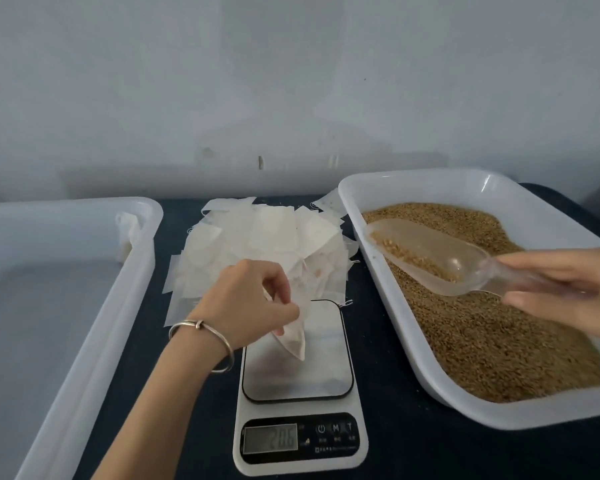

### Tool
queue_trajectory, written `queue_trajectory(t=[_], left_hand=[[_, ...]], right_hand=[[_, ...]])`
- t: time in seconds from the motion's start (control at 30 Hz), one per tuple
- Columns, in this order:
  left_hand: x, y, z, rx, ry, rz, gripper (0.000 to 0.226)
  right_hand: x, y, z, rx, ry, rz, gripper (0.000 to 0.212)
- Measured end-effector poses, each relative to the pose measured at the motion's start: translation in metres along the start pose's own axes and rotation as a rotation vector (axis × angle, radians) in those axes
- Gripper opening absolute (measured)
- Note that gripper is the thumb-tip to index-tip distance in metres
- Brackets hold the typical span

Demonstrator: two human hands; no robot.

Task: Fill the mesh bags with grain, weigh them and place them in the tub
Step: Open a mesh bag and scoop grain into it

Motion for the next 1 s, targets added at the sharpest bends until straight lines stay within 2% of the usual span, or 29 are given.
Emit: queue_trajectory(t=[0.07, 0.13, 0.2, 0.3, 0.37, 0.4, 0.5, 0.63, 0.87, 1.0], left_hand=[[0.0, -0.002, 0.002, -0.01, 0.016, 0.012, 0.016], [0.003, -0.003, 0.003, -0.007, 0.027, -0.048, 0.018], [0.003, -0.004, 0.002, 0.0, 0.028, -0.109, 0.015], [0.002, -0.006, 0.0, 0.008, 0.129, -0.133, 0.004], [0.004, -0.007, -0.001, 0.01, 0.214, -0.126, 0.008], [0.005, -0.007, -0.002, 0.001, 0.229, -0.13, 0.011], [0.006, -0.008, -0.004, -0.004, 0.112, -0.088, 0.013], [0.001, -0.006, 0.001, 0.097, -0.13, 0.04, 0.009], [-0.002, -0.008, 0.001, 0.084, -0.179, 0.063, 0.011], [-0.003, -0.008, 0.0, 0.065, -0.181, 0.043, 0.015]], right_hand=[[0.0, 0.001, 0.011, 0.038, -0.042, 0.055, 0.055], [0.002, 0.004, 0.021, 0.108, -0.133, 0.091, 0.066], [0.002, 0.007, 0.031, 0.178, -0.196, 0.097, 0.067], [-0.001, 0.012, 0.054, 0.291, -0.294, 0.099, 0.058], [-0.004, 0.016, 0.07, 0.341, -0.336, 0.109, 0.04], [-0.004, 0.019, 0.075, 0.365, -0.343, 0.1, 0.039], [-0.009, 0.024, 0.086, 0.412, -0.396, 0.119, 0.048], [-0.013, 0.029, 0.094, 0.41, -0.511, 0.159, 0.054], [-0.008, 0.041, 0.1, 0.396, -0.571, 0.108, 0.053], [-0.011, 0.043, 0.101, 0.375, -0.622, 0.154, 0.045]])
Point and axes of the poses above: each hand's wrist, its own y-axis towards the middle knuckle, its own x-axis out of the back of the hand, z = x × y, the point moved 6 cm from there along y, towards the middle knuckle, and after that the axes turned 5 degrees about -z, right-handed, at the moved point
